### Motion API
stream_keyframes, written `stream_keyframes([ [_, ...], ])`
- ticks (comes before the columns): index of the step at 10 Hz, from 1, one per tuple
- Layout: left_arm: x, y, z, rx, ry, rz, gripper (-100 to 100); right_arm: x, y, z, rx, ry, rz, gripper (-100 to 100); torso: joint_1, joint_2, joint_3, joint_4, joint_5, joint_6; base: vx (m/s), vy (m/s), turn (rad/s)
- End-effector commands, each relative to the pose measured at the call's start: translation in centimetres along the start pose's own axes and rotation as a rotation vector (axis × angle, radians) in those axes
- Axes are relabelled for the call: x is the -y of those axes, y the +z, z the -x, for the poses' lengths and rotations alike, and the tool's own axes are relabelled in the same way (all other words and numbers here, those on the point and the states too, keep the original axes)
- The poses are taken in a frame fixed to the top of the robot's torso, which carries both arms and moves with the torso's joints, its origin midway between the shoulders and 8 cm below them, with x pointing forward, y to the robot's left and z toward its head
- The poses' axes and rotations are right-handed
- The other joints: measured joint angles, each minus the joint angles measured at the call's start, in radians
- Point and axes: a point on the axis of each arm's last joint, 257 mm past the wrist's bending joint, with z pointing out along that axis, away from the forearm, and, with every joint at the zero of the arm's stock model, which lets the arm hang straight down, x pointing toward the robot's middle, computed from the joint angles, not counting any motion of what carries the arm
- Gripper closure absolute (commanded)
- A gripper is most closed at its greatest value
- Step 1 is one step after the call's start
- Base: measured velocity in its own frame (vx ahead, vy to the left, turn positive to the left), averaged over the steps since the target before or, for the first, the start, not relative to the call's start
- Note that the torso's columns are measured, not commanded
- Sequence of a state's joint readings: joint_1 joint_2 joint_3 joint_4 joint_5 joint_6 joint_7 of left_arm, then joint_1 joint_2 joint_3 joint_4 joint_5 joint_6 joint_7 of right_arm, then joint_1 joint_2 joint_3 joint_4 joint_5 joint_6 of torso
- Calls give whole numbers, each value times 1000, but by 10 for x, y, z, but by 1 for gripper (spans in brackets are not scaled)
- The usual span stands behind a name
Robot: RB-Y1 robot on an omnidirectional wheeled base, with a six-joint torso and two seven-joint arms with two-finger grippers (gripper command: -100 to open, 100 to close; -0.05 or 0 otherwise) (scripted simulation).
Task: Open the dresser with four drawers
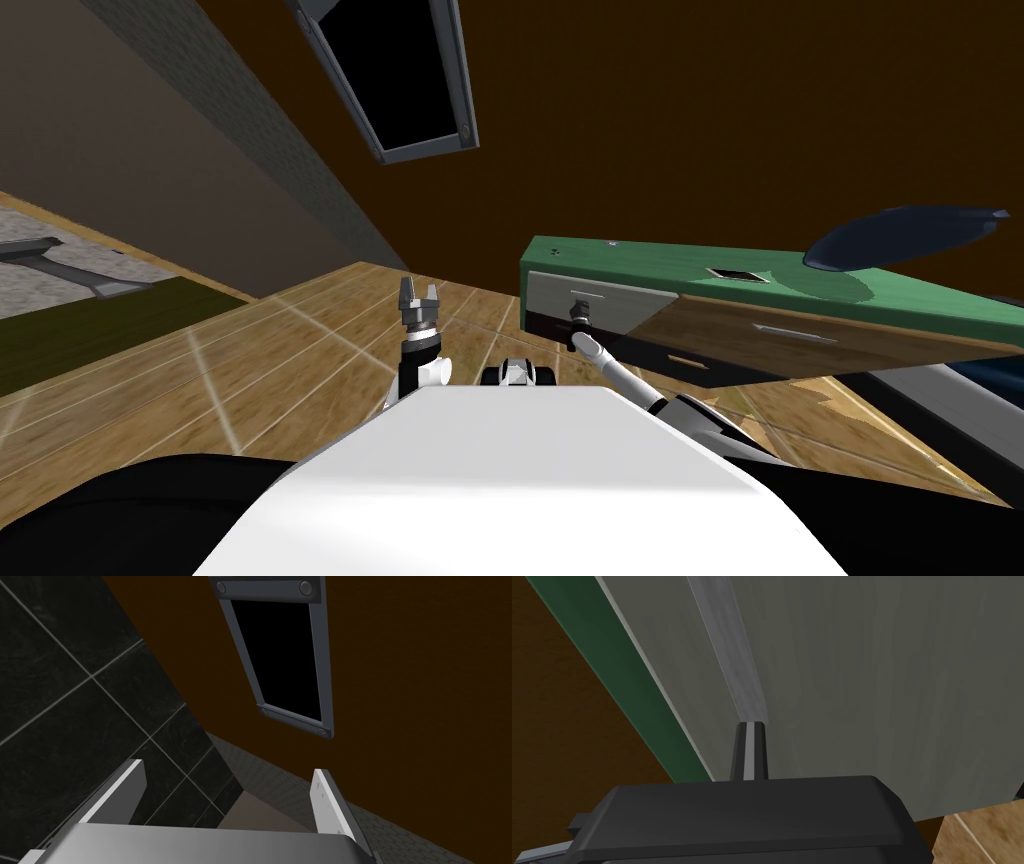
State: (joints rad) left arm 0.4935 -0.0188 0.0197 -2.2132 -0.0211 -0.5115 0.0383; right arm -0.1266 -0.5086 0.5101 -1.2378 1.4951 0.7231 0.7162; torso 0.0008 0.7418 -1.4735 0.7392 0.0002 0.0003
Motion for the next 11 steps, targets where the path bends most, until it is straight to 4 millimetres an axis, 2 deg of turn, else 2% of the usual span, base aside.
stream_keyframes([
  [1, 0, 0, 0, 0, 0, 0, 0, 1, 2, -2, -29, 0, -3, 100, -1, -2, -2, -1, 0, 0, -219, 20, 122],
  [2, 0, 0, 0, 0, 0, 0, 0, 1, 2, -1, -21, 2, -2, 100, -1, -4, -2, -1, 0, 0, -98, 13, 21],
  [3, 0, 0, 0, 0, 0, 0, 0, 2, 3, -4, -29, -2, -6, -100, -2, -10, -6, -3, 0, 0, 67, -17, 29],
  [8, 0, 0, 0, 0, 1, 1, 0, 5, 6, -8, -39, -5, -11, -100, 0, -3, -2, -1, 0, 0, 160, -23, 27],
  [11, 0, 0, 0, 0, 1, 1, 0, 2, -5, 18, 33, -6, 4, -100, 0, -5, -3, -1, 0, 0, 153, 6, -216],
])
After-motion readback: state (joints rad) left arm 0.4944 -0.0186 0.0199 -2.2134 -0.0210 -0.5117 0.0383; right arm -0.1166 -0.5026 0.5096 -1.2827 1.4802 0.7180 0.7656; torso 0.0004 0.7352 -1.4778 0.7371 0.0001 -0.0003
